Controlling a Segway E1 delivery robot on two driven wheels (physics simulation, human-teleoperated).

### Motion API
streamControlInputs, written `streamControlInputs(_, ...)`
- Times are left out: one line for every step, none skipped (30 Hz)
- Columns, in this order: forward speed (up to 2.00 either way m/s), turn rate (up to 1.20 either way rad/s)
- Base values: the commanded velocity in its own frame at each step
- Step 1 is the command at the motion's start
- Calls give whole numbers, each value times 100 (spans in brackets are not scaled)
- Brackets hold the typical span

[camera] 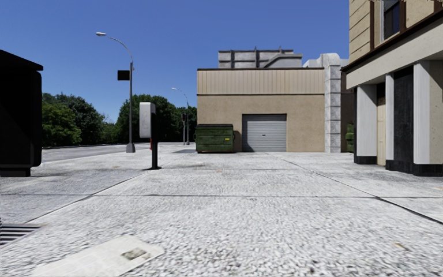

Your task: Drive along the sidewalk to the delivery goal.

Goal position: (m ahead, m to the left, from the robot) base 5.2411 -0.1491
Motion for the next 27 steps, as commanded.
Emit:
streamControlInputs(200, 0)
streamControlInputs(200, 0)
streamControlInputs(200, 0)
streamControlInputs(200, 0)
streamControlInputs(200, 0)
streamControlInputs(200, 0)
streamControlInputs(200, 0)
streamControlInputs(200, 0)
streamControlInputs(200, 0)
streamControlInputs(200, -7)
streamControlInputs(200, -23)
streamControlInputs(200, -23)
streamControlInputs(200, -29)
streamControlInputs(200, -30)
streamControlInputs(200, -30)
streamControlInputs(200, -30)
streamControlInputs(200, -30)
streamControlInputs(200, -30)
streamControlInputs(200, -30)
streamControlInputs(200, -30)
streamControlInputs(200, -30)
streamControlInputs(200, -30)
streamControlInputs(200, 0)
streamControlInputs(200, 0)
streamControlInputs(200, 0)
streamControlInputs(200, 0)
streamControlInputs(200, 0)
